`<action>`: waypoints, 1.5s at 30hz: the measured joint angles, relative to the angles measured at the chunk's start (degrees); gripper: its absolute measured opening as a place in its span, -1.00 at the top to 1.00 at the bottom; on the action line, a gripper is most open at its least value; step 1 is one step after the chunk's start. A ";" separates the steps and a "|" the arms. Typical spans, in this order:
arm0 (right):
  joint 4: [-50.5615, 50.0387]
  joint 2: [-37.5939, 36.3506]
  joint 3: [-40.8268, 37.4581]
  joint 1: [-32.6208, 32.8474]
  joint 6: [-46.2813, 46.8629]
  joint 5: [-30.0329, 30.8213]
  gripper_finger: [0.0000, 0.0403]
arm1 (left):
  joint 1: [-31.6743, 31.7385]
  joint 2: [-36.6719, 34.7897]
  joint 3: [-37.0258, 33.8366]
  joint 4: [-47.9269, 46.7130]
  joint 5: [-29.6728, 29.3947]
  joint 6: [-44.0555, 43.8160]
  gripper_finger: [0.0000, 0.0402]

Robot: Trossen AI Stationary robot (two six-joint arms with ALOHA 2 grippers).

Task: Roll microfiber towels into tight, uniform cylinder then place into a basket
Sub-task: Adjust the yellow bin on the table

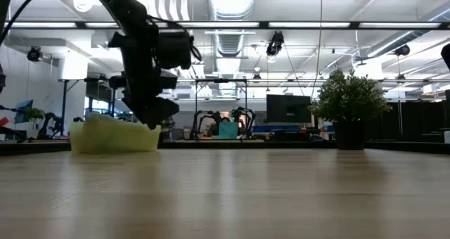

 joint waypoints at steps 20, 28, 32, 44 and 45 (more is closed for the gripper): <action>0.00 0.00 -0.54 0.00 0.37 0.00 0.50 | 5.73 -2.07 -2.88 -4.72 -1.68 1.09 0.24; 0.06 0.00 -1.11 -0.13 0.39 0.22 0.50 | -6.56 -14.22 -2.68 -10.36 3.61 1.62 0.24; 0.72 0.00 -1.11 -0.13 0.39 0.22 0.50 | -14.67 -19.88 -4.26 -11.06 8.10 -2.41 0.24; 2.97 0.00 -1.07 -0.52 -0.05 1.84 0.50 | -14.75 -11.57 -12.10 -19.79 10.95 -16.82 0.24; 2.97 0.00 -1.07 -0.52 -0.21 1.84 0.50 | -14.16 -10.56 -12.08 -21.01 10.22 -16.84 0.24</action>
